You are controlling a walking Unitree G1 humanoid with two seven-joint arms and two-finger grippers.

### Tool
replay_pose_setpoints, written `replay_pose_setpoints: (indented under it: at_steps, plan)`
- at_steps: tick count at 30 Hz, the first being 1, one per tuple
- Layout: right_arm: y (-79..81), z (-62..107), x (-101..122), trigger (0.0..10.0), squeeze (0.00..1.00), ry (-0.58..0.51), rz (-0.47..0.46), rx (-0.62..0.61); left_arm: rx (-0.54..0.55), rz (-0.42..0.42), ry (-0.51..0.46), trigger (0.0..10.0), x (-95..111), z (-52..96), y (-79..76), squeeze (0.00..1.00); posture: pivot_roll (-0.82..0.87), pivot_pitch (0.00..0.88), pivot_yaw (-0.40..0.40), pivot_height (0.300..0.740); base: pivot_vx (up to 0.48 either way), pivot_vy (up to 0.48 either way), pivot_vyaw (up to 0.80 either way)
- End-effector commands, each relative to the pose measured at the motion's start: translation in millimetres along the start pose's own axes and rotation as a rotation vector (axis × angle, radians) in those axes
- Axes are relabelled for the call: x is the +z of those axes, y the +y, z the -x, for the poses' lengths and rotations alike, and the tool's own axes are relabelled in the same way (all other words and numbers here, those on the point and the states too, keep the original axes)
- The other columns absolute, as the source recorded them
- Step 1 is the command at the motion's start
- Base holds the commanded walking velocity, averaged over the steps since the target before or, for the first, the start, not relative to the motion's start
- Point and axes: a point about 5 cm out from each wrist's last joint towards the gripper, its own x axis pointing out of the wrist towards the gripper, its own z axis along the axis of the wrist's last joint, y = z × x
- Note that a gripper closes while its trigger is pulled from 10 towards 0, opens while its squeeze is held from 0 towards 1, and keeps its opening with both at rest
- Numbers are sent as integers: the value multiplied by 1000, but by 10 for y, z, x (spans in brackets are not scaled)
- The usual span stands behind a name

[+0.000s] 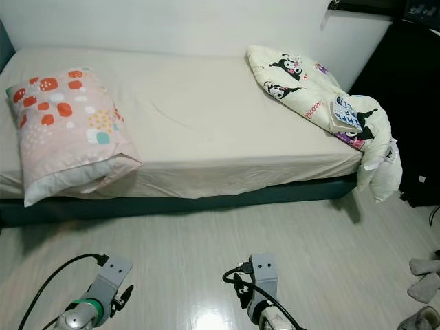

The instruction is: Clean up the room

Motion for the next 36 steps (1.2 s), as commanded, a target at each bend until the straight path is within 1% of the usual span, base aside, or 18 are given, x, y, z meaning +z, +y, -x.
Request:
replay_pose_setpoints:
  at_steps: [1,17,31,36]
  plan:
    - [-28,21,-46,10000,0,23,-15,-18,-21,-13,14,10000,-29,5,-35,0,-22,59,-19,740,0,0,0]
    - [-11,10,-40,10000,0,23,-20,-17,-20,-16,10,10000,-20,2,-8,0,-16,56,-18,740,0,0,0]
    - [-23,18,-48,10000,0,26,-17,-15,-24,-12,11,10000,-23,4,-32,0,-18,59,-23,740,0,0,0]
    - [9,14,-58,10000,0,25,-37,-13,-21,-26,19,10000,-52,15,1,0,22,53,-7,740,0,0,0]
